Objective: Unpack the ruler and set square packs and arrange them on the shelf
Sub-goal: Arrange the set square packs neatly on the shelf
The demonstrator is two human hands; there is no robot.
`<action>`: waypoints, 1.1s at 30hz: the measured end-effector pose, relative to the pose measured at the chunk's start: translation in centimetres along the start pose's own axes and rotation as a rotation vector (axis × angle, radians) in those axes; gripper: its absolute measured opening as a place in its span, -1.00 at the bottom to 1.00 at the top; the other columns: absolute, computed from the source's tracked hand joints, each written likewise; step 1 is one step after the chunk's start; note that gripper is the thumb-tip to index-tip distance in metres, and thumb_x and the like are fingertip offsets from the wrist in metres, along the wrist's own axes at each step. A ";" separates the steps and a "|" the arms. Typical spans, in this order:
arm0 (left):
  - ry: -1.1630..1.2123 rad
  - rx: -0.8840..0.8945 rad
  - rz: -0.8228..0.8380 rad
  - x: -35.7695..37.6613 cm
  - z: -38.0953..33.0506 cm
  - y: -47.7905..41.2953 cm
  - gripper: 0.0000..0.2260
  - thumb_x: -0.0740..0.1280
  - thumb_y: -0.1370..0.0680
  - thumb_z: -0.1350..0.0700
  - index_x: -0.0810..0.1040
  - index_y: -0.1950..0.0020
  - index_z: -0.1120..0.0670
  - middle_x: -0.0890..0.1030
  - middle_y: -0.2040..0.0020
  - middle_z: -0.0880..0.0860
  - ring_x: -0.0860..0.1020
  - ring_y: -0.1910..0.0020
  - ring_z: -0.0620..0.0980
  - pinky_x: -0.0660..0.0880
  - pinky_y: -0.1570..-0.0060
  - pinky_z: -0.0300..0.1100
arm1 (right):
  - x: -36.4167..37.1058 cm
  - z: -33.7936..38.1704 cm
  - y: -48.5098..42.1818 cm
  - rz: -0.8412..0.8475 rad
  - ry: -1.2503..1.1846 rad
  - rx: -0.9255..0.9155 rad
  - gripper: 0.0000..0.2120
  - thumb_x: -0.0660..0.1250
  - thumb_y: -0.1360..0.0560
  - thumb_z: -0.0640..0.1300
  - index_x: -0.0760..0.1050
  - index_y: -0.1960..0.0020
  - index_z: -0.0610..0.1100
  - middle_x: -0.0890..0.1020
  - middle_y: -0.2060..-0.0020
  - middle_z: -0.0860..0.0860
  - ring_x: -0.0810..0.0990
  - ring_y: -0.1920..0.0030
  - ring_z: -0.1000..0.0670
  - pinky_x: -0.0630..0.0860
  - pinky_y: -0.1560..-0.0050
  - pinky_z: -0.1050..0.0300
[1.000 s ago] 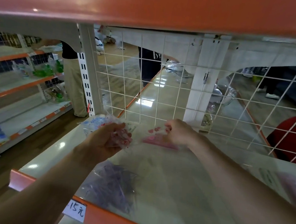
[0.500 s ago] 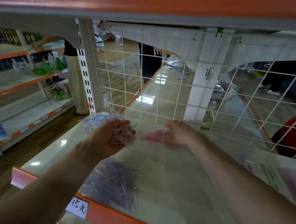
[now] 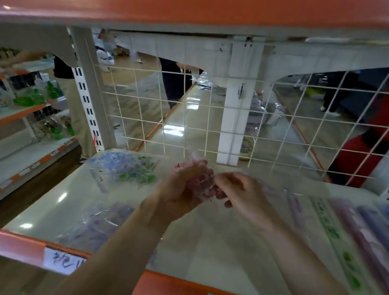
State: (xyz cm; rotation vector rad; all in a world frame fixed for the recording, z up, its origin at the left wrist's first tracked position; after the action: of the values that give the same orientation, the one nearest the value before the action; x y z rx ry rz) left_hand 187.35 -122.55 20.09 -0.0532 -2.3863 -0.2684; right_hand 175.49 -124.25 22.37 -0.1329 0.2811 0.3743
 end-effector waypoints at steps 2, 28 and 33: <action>0.030 -0.002 0.040 1.8 1.8 0.1 -0.85 0.25 -0.51 0.26 0.56 0.24 0.17 0.62 0.26 0.14 0.63 0.27 0.04 0.60 0.21 -0.09 | -1.3 -1.4 0.9 -0.139 -0.057 0.014 -0.90 0.34 -0.52 -0.13 0.61 0.15 -0.07 0.65 0.30 0.04 0.59 0.33 0.16 0.48 0.39 0.29; -0.117 0.116 -0.059 0.7 5.3 0.4 -0.72 0.27 -0.56 0.12 0.53 -0.19 0.26 0.60 0.02 0.20 0.61 0.18 0.05 0.55 0.25 -0.14 | -2.7 -3.9 1.9 -0.280 -0.305 0.093 -0.86 0.34 -0.52 -0.23 0.63 -0.04 -0.16 0.69 0.30 -0.02 0.63 0.35 0.08 0.50 0.38 0.22; -0.046 0.149 -0.041 0.9 4.9 0.6 -0.81 0.31 -0.46 0.12 0.60 0.00 0.17 0.63 0.15 0.12 0.60 0.24 0.00 0.55 0.22 -0.17 | -2.2 -3.6 1.8 -0.207 -0.213 0.035 -0.70 0.43 -0.47 -0.10 0.56 -0.18 -0.15 0.65 0.33 0.08 0.59 0.35 0.23 0.47 0.27 0.39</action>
State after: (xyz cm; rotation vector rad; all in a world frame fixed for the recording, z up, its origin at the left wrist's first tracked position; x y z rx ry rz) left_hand 183.54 -120.97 17.31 0.0598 -2.4476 -0.1091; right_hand 171.96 -123.96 19.40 -0.0861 0.0623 0.1762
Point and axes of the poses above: each hand's wrist, its own y-axis away from the middle knuckle, its own x-axis out of the palm, z = x × y, the point moved 7 cm from there along -y, towards the middle knuckle
